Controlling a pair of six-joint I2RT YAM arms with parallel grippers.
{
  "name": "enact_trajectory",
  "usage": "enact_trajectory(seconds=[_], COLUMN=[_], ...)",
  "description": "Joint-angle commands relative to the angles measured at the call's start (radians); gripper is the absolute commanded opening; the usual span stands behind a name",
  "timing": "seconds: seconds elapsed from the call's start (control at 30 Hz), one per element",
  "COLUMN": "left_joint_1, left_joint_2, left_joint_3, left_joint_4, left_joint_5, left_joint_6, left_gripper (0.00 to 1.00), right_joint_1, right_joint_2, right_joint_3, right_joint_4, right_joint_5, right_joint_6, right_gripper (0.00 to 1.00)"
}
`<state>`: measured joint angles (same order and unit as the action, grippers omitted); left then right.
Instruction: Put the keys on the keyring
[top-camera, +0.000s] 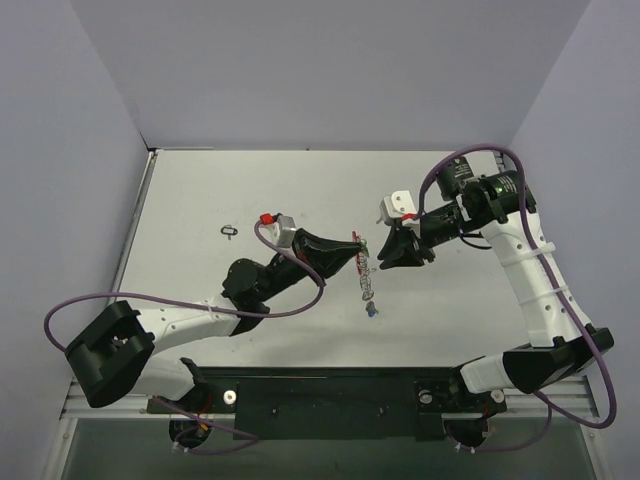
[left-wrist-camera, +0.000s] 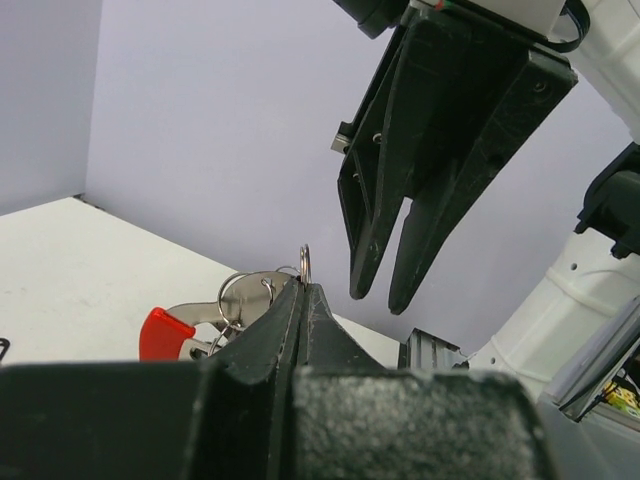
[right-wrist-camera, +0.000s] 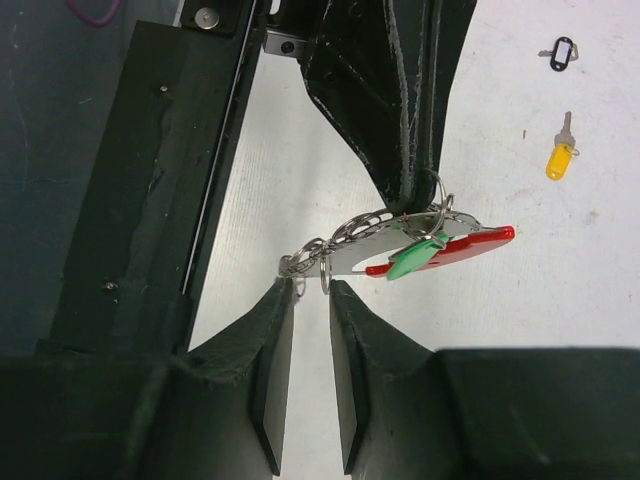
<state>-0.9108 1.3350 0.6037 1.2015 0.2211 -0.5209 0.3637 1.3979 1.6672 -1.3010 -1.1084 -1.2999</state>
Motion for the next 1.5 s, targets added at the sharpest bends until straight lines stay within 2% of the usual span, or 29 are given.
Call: enact_trajectory(seconds=[0.0, 0.27, 0.6, 0.97, 1.07, 1.23, 1.4, 1.47], left_joint_1=[0.009, 0.009, 0.009, 0.009, 0.009, 0.010, 0.027, 0.038], left_joint_2=[-0.013, 0.012, 0.033, 0.041, 0.041, 0.036, -0.051, -0.109], left_joint_3=[0.037, 0.061, 0.074, 0.076, 0.073, 0.061, 0.015, -0.008], left_joint_4=[0.075, 0.092, 0.116, 0.129, 0.127, 0.115, -0.004, -0.104], left_joint_5=[0.052, 0.132, 0.159, 0.159, 0.158, 0.158, 0.156, 0.162], left_joint_6=[-0.008, -0.027, -0.045, -0.050, -0.050, -0.050, -0.021, 0.017], left_gripper=[0.00, 0.00, 0.00, 0.00, 0.00, 0.00, 0.36, 0.43], right_joint_1=[-0.009, -0.008, 0.003, 0.029, 0.032, 0.030, 0.037, 0.044], right_joint_2=[0.001, 0.061, 0.067, 0.072, 0.070, 0.055, 0.044, 0.047], right_joint_3=[0.057, 0.124, 0.091, 0.060, 0.063, 0.078, 0.086, 0.091], right_joint_4=[-0.066, -0.064, -0.035, -0.009, -0.007, 0.002, 0.003, -0.017], right_joint_5=[-0.067, -0.082, -0.090, -0.082, -0.082, -0.019, 0.060, 0.106], right_joint_6=[0.040, 0.074, 0.111, 0.133, 0.137, 0.195, 0.266, 0.284], right_gripper=[0.18, 0.18, 0.18, 0.10, 0.00, 0.00, 0.00, 0.00])
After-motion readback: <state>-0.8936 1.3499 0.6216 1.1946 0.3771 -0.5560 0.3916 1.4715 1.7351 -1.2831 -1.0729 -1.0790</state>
